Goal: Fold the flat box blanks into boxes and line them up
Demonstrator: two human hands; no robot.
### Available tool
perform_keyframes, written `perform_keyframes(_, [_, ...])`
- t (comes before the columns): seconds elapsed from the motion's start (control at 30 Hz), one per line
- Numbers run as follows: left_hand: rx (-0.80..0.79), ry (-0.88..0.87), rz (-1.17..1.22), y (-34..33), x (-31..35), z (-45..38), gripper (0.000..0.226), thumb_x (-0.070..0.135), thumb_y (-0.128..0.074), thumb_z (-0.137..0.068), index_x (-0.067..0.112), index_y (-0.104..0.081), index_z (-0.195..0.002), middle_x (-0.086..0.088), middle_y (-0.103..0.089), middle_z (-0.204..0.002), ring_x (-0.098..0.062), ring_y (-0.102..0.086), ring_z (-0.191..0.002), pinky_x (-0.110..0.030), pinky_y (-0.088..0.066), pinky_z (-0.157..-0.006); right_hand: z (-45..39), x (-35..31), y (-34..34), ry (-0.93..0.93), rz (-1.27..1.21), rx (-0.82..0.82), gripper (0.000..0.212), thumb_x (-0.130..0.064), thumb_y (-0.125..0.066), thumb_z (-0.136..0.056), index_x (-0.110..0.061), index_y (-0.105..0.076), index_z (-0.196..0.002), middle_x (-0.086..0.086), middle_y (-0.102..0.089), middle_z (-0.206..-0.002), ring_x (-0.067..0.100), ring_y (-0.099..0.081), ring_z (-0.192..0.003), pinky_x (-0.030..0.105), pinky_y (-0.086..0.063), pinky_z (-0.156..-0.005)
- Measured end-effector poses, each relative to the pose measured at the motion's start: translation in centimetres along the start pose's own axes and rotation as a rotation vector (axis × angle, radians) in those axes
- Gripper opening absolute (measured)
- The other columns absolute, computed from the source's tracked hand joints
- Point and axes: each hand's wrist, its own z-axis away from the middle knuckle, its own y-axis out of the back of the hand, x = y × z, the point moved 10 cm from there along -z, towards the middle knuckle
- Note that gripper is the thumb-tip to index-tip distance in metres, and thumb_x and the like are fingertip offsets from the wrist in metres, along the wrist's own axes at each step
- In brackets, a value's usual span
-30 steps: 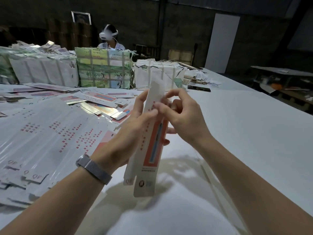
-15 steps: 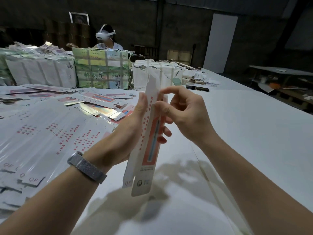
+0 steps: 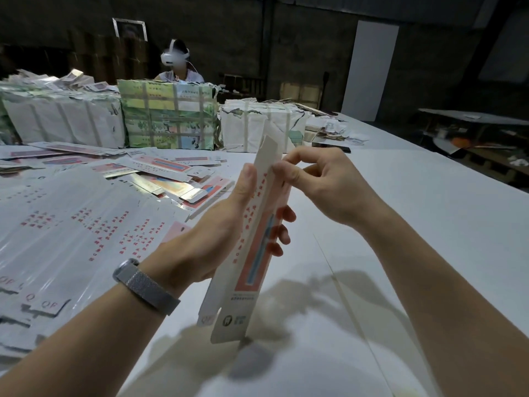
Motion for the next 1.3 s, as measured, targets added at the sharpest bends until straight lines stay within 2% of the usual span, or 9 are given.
perform_keyframes(0.13, [-0.011, -0.033, 0.029, 0.0, 0.3, 0.0, 0.081, 0.071, -0.024, -0.087, 0.009, -0.062, -0.123, -0.011, -0.068, -0.102, -0.028, -0.065, -0.085, -0.042, -0.059, -0.080, 0.3, -1.0, 0.4, 0.062, -0.125, 0.013, 0.027, -0.036, -0.060, -0.090, -0.013, -0.066, -0.079, -0.003, -0.072, -0.072, 0.015, -0.068, -0.069, 0.031, -0.057, -0.066])
perform_keyframes(0.23, [0.033, -0.079, 0.031, 0.5, 0.4, -0.2, 0.076, 0.070, -0.028, -0.091, 0.010, -0.066, -0.117, -0.011, -0.068, -0.100, -0.028, -0.066, -0.083, -0.041, -0.057, -0.078, 0.4, -1.3, 0.3, 0.079, -0.273, 0.041, 0.029, -0.016, -0.056, -0.099, -0.001, -0.057, -0.074, -0.011, -0.051, -0.054, 0.002, -0.045, -0.048, 0.013, -0.036, -0.050])
perform_keyframes(0.47, [0.156, -0.217, 0.015, 0.9, 0.8, 0.0, 0.061, 0.068, -0.054, -0.083, 0.037, -0.037, -0.133, -0.007, -0.068, -0.088, -0.026, -0.066, -0.070, -0.037, -0.056, -0.066, 1.0, -1.2, -0.6, 0.126, -0.459, 0.207, 0.019, -0.018, -0.060, -0.093, -0.012, -0.053, -0.077, -0.006, -0.048, -0.060, 0.004, -0.043, -0.050, 0.017, -0.037, -0.046])
perform_keyframes(0.63, [0.173, -0.158, 0.080, 1.0, -0.3, 0.1, 0.113, 0.089, -0.068, -0.057, 0.019, -0.041, -0.142, -0.009, -0.066, -0.082, -0.024, -0.065, -0.069, -0.032, -0.057, -0.065, 1.2, -1.0, -3.1, 0.101, -0.541, 0.155, 0.008, -0.029, -0.061, -0.090, -0.033, -0.056, -0.085, 0.028, -0.052, -0.096, 0.038, -0.057, -0.079, 0.043, -0.051, -0.066])
perform_keyframes(0.77, [0.201, -0.141, 0.096, 1.0, -0.6, 0.1, 0.109, 0.091, -0.068, -0.052, 0.028, -0.048, -0.139, -0.018, -0.065, -0.118, -0.036, -0.068, -0.093, -0.044, -0.063, -0.077, 1.6, -0.9, -4.2, 0.019, -0.561, 0.168, 0.006, -0.039, -0.058, -0.090, -0.038, -0.052, -0.089, 0.030, -0.047, -0.113, 0.022, -0.058, -0.072, 0.035, -0.048, -0.042])
perform_keyframes(0.87, [0.280, -0.207, 0.009, 1.4, 0.1, -0.2, 0.086, 0.080, -0.066, -0.066, 0.034, -0.041, -0.134, -0.008, -0.069, -0.109, -0.022, -0.073, -0.088, -0.034, -0.059, -0.072, 1.9, -0.8, -4.4, -0.007, -0.651, 0.214, 0.010, -0.038, -0.055, -0.090, -0.033, -0.048, -0.095, 0.031, -0.044, -0.121, 0.048, -0.062, -0.092, 0.067, -0.054, -0.071])
perform_keyframes(1.0, [0.477, -0.416, -0.252, 2.8, 2.7, 0.7, 0.064, 0.065, -0.062, -0.077, 0.040, -0.029, -0.126, -0.009, -0.067, -0.110, -0.023, -0.075, -0.084, -0.049, -0.063, -0.070, 1.8, -0.5, -4.5, -0.042, -0.712, 0.271, 0.014, -0.033, -0.052, -0.095, -0.026, -0.041, -0.098, 0.035, -0.040, -0.126, 0.055, -0.053, -0.109, 0.068, -0.046, -0.093])
perform_keyframes(1.17, [0.543, -0.518, -0.524, 2.7, 4.5, 1.2, 0.044, 0.042, -0.042, -0.099, 0.038, -0.024, -0.139, 0.014, -0.065, -0.104, -0.002, -0.068, -0.089, -0.026, -0.058, -0.075, 1.7, -0.3, -4.2, -0.011, -0.773, 0.264, 0.018, -0.030, -0.048, -0.095, -0.032, -0.040, -0.110, -0.007, -0.064, -0.106, 0.019, -0.068, -0.094, 0.037, -0.057, -0.083])
perform_keyframes(1.3, [0.514, -0.475, -0.461, 2.2, 3.9, 1.0, 0.057, 0.043, -0.042, -0.098, 0.045, -0.014, -0.149, 0.012, -0.064, -0.121, -0.004, -0.067, -0.103, -0.033, -0.058, -0.088, 1.9, -0.6, -3.9, 0.006, -0.729, 0.289, 0.031, -0.026, -0.049, -0.091, -0.040, -0.037, -0.116, 0.002, -0.050, -0.123, 0.011, -0.068, -0.098, 0.025, -0.055, -0.080])
